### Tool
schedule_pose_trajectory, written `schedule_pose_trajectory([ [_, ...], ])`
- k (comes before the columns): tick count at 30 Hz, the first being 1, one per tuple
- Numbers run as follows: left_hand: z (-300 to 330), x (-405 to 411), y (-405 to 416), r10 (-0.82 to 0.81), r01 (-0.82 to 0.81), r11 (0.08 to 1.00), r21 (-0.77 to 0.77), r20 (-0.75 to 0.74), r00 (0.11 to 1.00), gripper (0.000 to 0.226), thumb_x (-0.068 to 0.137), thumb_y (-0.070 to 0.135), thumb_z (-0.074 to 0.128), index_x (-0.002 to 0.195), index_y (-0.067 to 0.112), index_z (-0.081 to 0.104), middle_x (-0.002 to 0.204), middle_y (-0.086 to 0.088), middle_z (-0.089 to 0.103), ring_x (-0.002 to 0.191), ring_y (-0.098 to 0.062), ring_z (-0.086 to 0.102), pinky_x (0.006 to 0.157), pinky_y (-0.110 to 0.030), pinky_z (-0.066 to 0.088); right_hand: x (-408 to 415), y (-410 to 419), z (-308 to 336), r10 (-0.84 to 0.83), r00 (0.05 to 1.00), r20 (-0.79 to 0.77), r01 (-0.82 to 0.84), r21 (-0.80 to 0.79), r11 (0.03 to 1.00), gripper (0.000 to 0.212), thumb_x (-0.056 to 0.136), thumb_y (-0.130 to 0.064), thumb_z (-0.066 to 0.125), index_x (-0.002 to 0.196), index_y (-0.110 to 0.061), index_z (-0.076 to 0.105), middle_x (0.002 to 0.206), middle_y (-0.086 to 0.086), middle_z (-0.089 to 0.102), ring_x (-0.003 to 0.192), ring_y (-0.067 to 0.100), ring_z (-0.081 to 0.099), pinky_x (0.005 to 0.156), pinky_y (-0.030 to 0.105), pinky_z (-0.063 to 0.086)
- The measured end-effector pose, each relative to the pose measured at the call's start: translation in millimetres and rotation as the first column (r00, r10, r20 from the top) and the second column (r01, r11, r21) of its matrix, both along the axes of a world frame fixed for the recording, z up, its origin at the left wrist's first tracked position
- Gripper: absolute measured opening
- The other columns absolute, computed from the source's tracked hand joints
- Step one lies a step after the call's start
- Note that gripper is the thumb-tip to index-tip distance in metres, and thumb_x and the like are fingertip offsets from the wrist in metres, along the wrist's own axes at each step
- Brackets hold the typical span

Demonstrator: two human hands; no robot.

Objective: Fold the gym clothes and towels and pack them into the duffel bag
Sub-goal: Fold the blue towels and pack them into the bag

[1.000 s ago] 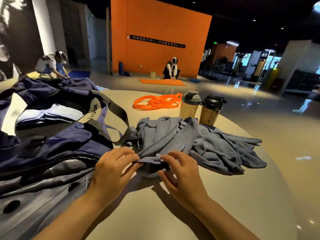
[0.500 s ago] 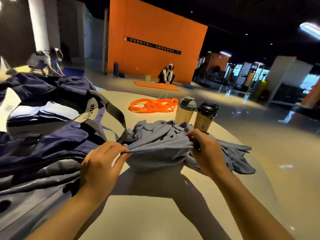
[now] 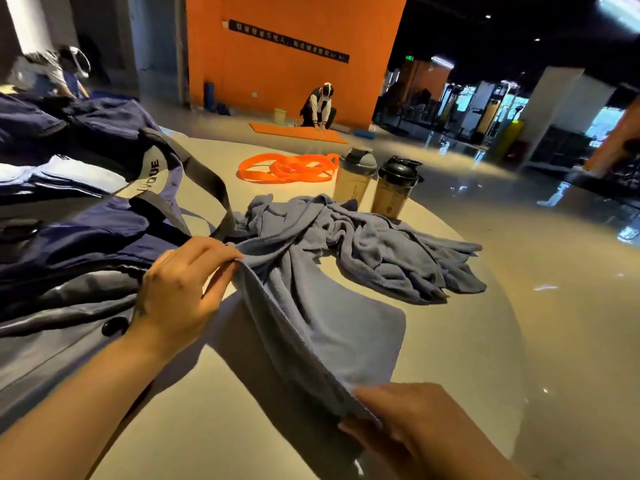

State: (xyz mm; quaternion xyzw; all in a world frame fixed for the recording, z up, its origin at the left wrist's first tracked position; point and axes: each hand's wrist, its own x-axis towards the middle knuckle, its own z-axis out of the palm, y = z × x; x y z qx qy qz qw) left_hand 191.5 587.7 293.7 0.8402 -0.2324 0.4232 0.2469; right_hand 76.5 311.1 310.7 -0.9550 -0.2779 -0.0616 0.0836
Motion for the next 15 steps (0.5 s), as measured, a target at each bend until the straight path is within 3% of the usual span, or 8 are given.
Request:
schedule_pose_trajectory([
  [1, 0, -1, -1, -0.002, 0.003, 1.000, 0.019, -0.008, 1.000, 0.031, 0.091, 0.025, 0.048, 0.099, 0.004, 0.070, 0.094, -0.013, 0.067, 0.065, -0.010, 0.044, 0.063, -0.031, 0.042, -3, 2, -6, 0.050, 0.999, -0.010, -0.050, 0.016, 0.999, 0.096, 0.062, -0.091, -0.007, 0.127, -0.052, 0.051, 0.117, -0.034, 0.057, 0.104, -0.007, 0.051, 0.088, 0.006, 0.042],
  [3, -1, -2, -2, -0.010, 0.011, 0.999, 0.042, -0.027, 1.000, 0.031, 0.091, 0.024, 0.048, 0.100, 0.004, 0.069, 0.094, -0.014, 0.067, 0.068, -0.008, 0.042, 0.064, -0.029, 0.041, -4, 6, -12, 0.068, 0.997, -0.042, -0.062, 0.119, 0.991, 0.070, 0.086, -0.076, 0.008, 0.101, -0.038, 0.065, 0.090, -0.019, 0.065, 0.086, 0.005, 0.057, 0.064, 0.013, 0.052],
  [6, -2, -3, -2, -0.017, 0.018, 0.999, 0.027, -0.042, 0.999, 0.031, 0.091, 0.024, 0.048, 0.100, 0.003, 0.069, 0.095, -0.014, 0.067, 0.072, -0.010, 0.048, 0.064, -0.030, 0.043, -5, 5, -19, 0.075, 0.996, -0.049, -0.065, 0.187, 0.980, 0.056, 0.079, -0.080, 0.018, 0.117, -0.045, 0.041, 0.116, -0.022, 0.047, 0.104, 0.006, 0.047, 0.076, 0.011, 0.045],
  [7, -2, -3, -2, -0.019, 0.019, 1.000, -0.012, -0.055, 0.998, 0.029, 0.092, 0.023, 0.049, 0.100, 0.003, 0.068, 0.096, -0.014, 0.066, 0.074, -0.012, 0.051, 0.065, -0.030, 0.045, -5, 4, -12, 0.043, 0.993, -0.108, -0.011, 0.282, 0.959, 0.043, 0.081, -0.070, 0.029, 0.117, -0.048, 0.037, 0.116, -0.023, 0.046, 0.102, 0.007, 0.049, 0.079, 0.015, 0.046],
  [8, -1, -2, -2, -0.024, 0.019, 0.998, -0.067, -0.073, 0.997, 0.026, 0.092, 0.021, 0.051, 0.099, 0.003, 0.067, 0.097, -0.014, 0.065, 0.078, -0.014, 0.053, 0.068, -0.030, 0.045, -4, 3, -3, -0.015, 0.992, -0.122, 0.064, 0.408, 0.911, 0.031, 0.083, -0.052, 0.041, 0.113, -0.046, 0.045, 0.109, -0.022, 0.053, 0.095, 0.007, 0.053, 0.077, 0.019, 0.048],
  [10, 0, 0, -3, -0.021, 0.000, 0.986, -0.164, -0.123, 0.992, 0.020, 0.092, 0.018, 0.055, 0.099, 0.002, 0.066, 0.101, -0.014, 0.061, 0.086, -0.014, 0.052, 0.074, -0.028, 0.044, 10, -8, 16, -0.141, 0.984, -0.114, 0.180, 0.676, 0.715, 0.012, 0.087, -0.017, 0.056, 0.089, -0.024, 0.065, 0.087, -0.016, 0.065, 0.078, 0.004, 0.058, 0.071, 0.019, 0.048],
  [12, 0, 2, -5, -0.012, -0.036, 0.976, -0.217, -0.215, 0.976, 0.013, 0.092, 0.014, 0.061, 0.097, 0.003, 0.066, 0.107, -0.013, 0.057, 0.089, -0.015, 0.050, 0.075, -0.028, 0.042, 33, -21, 35, -0.231, 0.962, -0.146, 0.257, 0.770, 0.584, 0.027, 0.095, -0.006, 0.053, 0.076, -0.022, 0.066, 0.074, -0.006, 0.065, 0.073, 0.006, 0.057, 0.066, 0.020, 0.048],
  [15, -1, 3, -7, -0.057, -0.040, 0.956, -0.290, -0.320, 0.946, 0.007, 0.089, 0.012, 0.063, 0.094, 0.008, 0.066, 0.105, -0.006, 0.055, 0.079, -0.011, 0.053, 0.071, -0.022, 0.042, 67, -28, 67, -0.306, 0.952, -0.027, 0.235, 0.704, 0.670, 0.016, 0.097, -0.013, 0.050, 0.092, -0.020, 0.063, 0.084, -0.006, 0.062, 0.080, 0.007, 0.058, 0.069, 0.016, 0.052],
])
